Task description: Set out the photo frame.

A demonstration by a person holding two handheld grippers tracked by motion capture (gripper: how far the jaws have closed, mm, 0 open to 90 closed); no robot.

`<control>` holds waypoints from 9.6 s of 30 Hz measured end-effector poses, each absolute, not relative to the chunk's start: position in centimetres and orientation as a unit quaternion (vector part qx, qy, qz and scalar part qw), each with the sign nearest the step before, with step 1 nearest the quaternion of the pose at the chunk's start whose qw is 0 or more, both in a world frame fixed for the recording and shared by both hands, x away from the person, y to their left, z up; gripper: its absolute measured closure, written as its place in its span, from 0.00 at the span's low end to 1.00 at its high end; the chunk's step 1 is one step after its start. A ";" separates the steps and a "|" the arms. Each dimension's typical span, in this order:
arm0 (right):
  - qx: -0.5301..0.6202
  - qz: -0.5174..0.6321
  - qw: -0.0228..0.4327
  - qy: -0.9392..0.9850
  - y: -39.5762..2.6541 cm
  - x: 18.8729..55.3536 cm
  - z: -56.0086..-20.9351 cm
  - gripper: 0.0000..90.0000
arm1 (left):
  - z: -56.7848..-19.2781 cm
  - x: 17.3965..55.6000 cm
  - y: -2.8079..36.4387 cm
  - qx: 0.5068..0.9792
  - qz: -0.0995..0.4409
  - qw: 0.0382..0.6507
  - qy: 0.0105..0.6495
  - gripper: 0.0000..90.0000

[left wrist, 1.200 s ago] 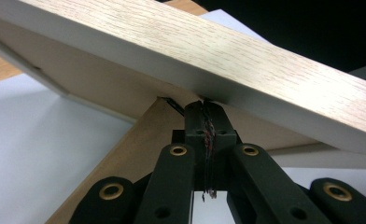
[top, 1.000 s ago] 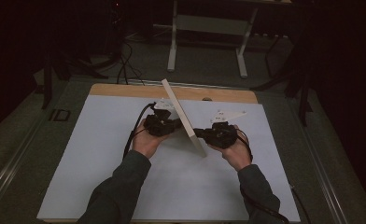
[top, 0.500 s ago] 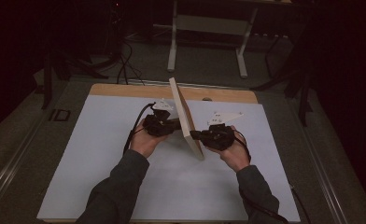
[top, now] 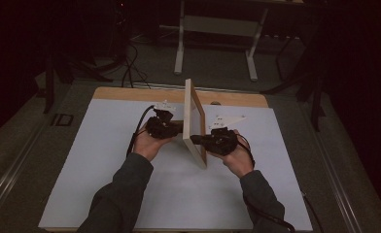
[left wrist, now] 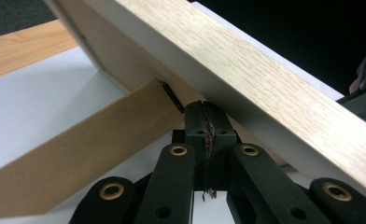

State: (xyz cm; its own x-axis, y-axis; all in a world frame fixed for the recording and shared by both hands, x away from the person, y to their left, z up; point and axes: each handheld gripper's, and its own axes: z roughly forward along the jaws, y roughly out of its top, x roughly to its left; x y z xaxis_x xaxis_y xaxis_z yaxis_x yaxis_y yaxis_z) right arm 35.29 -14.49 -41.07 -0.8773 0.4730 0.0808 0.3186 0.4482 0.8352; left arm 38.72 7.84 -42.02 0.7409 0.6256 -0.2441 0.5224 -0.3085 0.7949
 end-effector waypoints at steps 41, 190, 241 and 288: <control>0.278 0.448 0.089 0.845 -15.7 36.0 -43.1 0.77 | -41.0 38.3 11.5 0.766 0.078 0.484 0.417 0.62; 0.319 0.437 0.099 0.835 -19.6 36.5 -43.8 0.73 | -41.6 37.3 13.6 0.770 0.067 0.481 0.413 0.77; 0.348 0.436 0.120 0.822 -21.0 37.5 -43.4 0.72 | -41.9 39.3 16.7 0.794 -0.026 0.502 0.341 0.79; 0.370 0.457 0.163 0.792 -21.2 42.1 -41.6 0.41 | -41.3 38.5 15.8 0.823 -0.041 0.498 0.270 0.80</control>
State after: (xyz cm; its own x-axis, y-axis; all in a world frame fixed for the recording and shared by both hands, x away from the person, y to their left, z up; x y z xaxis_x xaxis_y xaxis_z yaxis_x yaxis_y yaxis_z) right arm 42.12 -21.19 -41.63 -0.6731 0.7352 0.0807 0.4376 0.3080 0.8448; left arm 38.54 15.79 -41.26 0.8503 0.4036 -0.3377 0.4861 -0.3568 0.7977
